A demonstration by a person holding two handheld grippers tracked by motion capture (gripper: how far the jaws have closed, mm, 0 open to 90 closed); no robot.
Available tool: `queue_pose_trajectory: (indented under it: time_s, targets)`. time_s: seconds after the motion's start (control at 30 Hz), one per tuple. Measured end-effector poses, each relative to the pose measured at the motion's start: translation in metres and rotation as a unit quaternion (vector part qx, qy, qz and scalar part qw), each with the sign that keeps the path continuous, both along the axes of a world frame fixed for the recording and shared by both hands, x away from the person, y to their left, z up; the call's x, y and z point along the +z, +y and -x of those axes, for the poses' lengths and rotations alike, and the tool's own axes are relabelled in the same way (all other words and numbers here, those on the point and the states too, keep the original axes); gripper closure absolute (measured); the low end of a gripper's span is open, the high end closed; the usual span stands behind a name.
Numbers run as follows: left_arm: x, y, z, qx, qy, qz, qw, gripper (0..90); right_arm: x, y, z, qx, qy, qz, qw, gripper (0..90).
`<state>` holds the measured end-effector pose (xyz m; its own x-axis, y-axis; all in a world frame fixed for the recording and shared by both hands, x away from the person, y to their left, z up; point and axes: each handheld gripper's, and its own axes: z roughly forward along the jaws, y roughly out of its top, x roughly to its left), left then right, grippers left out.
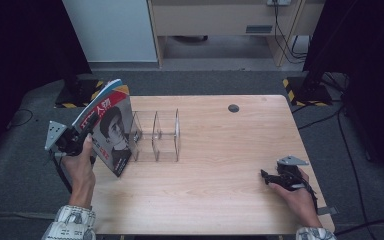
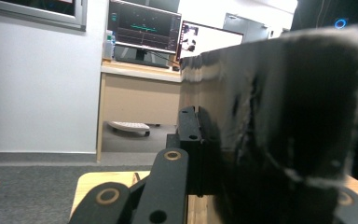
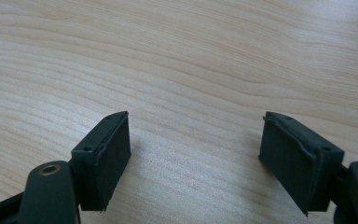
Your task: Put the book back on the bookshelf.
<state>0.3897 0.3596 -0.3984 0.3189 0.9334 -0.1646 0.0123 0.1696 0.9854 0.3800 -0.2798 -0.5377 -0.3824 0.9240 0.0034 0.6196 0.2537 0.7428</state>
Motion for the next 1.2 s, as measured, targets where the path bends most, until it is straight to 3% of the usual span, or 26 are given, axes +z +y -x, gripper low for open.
queue_pose_trajectory:
  time_s: [0.27, 0.43, 0.67, 1.2]
  targets:
    - [-0.0031, 0.0062, 0.0015, 0.007, 0.015, 0.007, 0.9998, 83.1, 0.0, 0.0001, 0.0001, 0.0, 0.0, 0.0, 1.0, 24.3]
    - [-0.0028, 0.0009, 0.0015, 0.012, 0.025, -0.005, 0.9996, 75.9, 0.0001, 0.0001, 0.0003, 0.001, 0.001, 0.0, 1.0, 24.3]
    - [-0.0025, 0.0007, 0.0015, 0.026, 0.034, -0.021, 0.9989, 53.1, 0.0001, 0.0001, 0.0003, 0.001, 0.001, 0.0, 1.0, 24.3]
    - [-0.005, 0.0025, 0.0033, 0.025, 0.05, -0.029, 0.998, 25.6, 0.0001, 0.0002, 0.0004, 0.002, 0.001, 0.0, 1.0, 24.1]
